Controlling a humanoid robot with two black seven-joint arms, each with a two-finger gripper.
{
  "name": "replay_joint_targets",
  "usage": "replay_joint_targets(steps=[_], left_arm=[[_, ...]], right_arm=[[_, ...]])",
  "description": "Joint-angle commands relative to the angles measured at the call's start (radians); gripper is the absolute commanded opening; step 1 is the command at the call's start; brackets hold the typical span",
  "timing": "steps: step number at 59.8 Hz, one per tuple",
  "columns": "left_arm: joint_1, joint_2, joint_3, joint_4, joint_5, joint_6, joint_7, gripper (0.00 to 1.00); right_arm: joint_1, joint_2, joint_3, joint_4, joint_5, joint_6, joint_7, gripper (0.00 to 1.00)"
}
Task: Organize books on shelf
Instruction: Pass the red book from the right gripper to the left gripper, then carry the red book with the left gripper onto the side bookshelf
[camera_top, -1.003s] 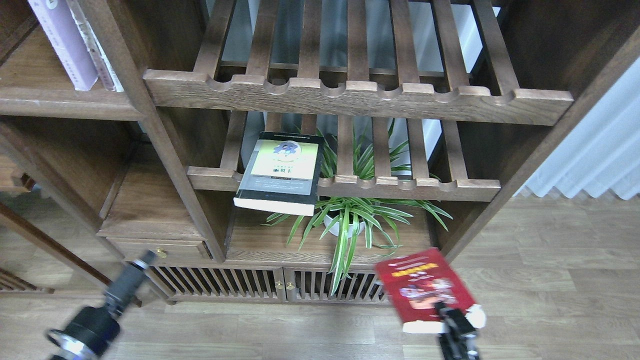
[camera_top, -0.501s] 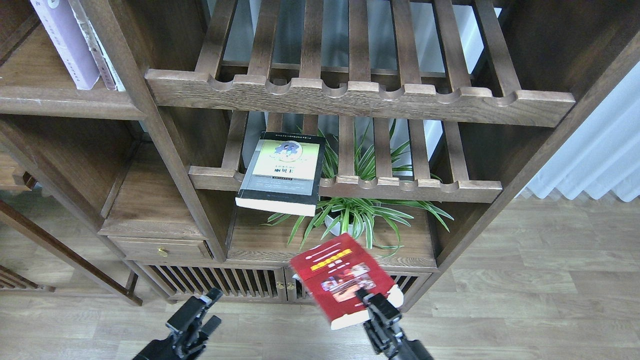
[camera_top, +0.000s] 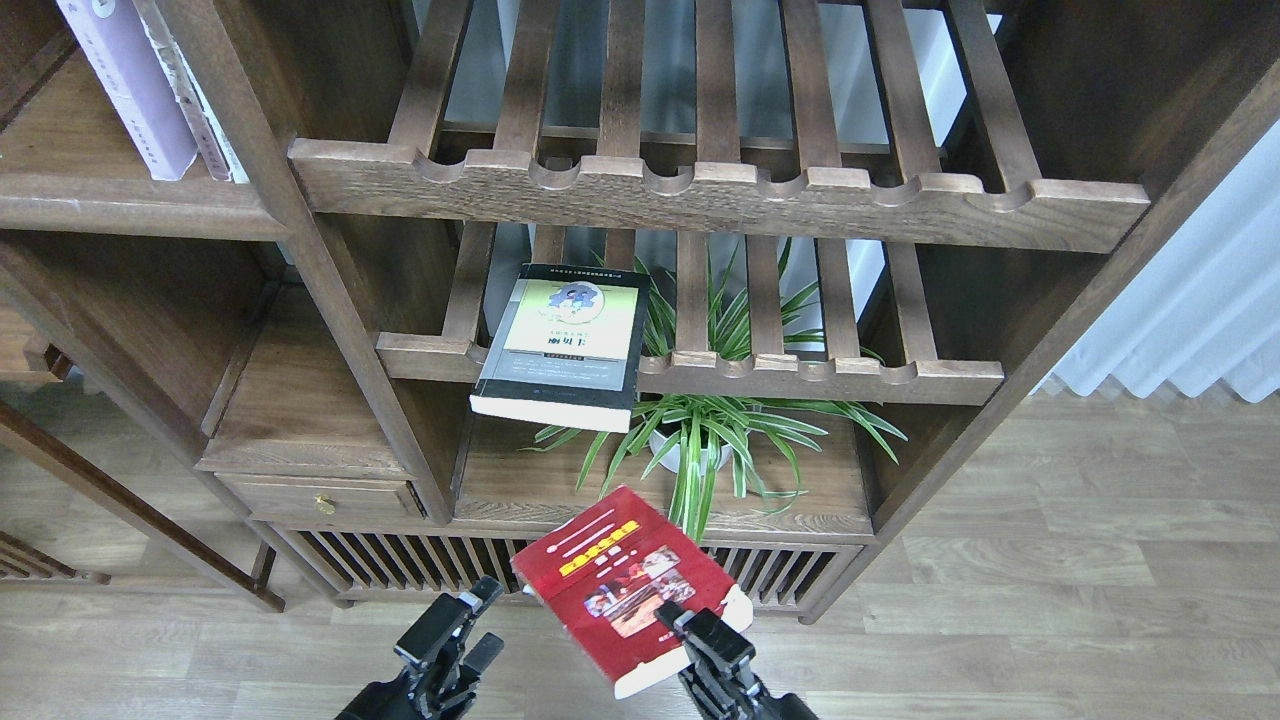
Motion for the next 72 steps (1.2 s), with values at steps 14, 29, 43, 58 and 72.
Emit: replay_joint_targets(steps=[14,29,43,58,72], left_arm=[[-0.013,-0.076,0.000,0.062,-0.002,0.000,0.000,0.90],[-0.033,-0.087,-0.003,0.076,-0.005,0.000,0.000,0.75],[-0.041,-0.101,-0.001,0.117,-0.003,0.000,0.014,0.40],[-0.042,-0.096,0.000,0.122,0.011,0.000,0.045,0.07],[-0.044,-0.076,0.000,0.122,0.021,0.000,0.094,0.06]], right_arm=[[-0.007,0.000,-0.031,0.001,-0.010,0.000,-0.002,0.04],[-0.015,0.000,-0.032,-0.001,-0.011,0.000,-0.004,0.04],[-0.021,0.000,-0.034,-0.002,-0.016,0.000,-0.011,0.04],[-0.022,0.000,-0.035,-0.002,-0.019,0.000,-0.013,0.04],[-0.024,0.000,-0.028,-0.002,-0.019,0.000,-0.011,0.05]])
